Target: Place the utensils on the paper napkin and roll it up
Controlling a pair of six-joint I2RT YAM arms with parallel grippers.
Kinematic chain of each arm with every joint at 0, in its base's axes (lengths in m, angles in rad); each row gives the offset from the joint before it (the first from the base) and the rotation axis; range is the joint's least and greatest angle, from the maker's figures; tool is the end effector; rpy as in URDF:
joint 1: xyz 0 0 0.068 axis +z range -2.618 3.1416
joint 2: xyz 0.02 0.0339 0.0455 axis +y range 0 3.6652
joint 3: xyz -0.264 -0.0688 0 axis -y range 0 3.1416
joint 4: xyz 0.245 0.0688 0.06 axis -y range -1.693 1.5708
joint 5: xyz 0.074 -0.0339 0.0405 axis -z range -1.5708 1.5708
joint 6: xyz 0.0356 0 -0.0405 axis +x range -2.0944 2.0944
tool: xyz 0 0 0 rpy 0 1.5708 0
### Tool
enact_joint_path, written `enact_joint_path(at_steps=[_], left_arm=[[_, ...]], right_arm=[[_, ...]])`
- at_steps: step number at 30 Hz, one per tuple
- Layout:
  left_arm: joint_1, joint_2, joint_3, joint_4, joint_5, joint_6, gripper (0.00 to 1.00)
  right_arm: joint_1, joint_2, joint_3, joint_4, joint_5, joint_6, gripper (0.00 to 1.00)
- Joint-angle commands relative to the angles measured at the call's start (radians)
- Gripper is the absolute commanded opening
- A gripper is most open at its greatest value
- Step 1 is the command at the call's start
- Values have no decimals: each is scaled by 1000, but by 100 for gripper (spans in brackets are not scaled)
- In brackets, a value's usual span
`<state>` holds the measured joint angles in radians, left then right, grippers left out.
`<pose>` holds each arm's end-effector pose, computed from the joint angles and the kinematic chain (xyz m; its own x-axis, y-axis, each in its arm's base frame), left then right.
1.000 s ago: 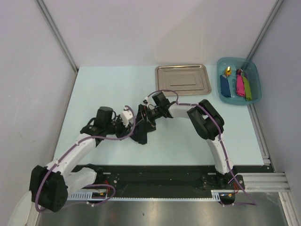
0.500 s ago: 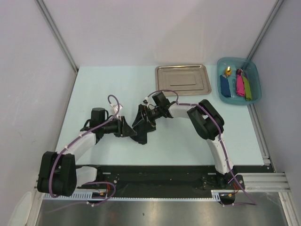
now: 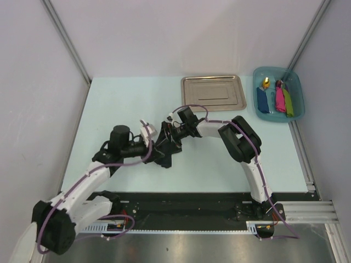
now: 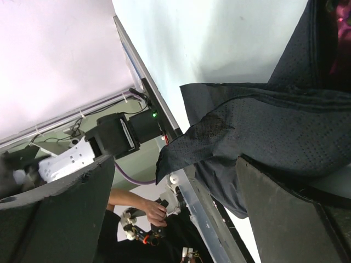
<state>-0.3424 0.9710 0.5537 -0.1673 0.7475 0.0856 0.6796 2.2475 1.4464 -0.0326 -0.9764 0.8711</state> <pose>0.1829 -0.0909 0.2317 -0.4512 0.2274 -0.8630 0.8218 0.4828 -0.3025 0.3409 0.3133 0.1156 -0.9715 -0.2342 0.0365 -0.0650 0.4111 0.9093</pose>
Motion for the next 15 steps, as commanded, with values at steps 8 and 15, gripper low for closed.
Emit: enact_joint_path(at_steps=[8, 15], left_arm=[[-407, 60, 88, -86, -531, 649, 18], [-474, 167, 46, 43, -743, 776, 15]], right_arm=[[8, 55, -27, -29, 153, -55, 100], [6, 60, -24, -32, 150, -53, 100]])
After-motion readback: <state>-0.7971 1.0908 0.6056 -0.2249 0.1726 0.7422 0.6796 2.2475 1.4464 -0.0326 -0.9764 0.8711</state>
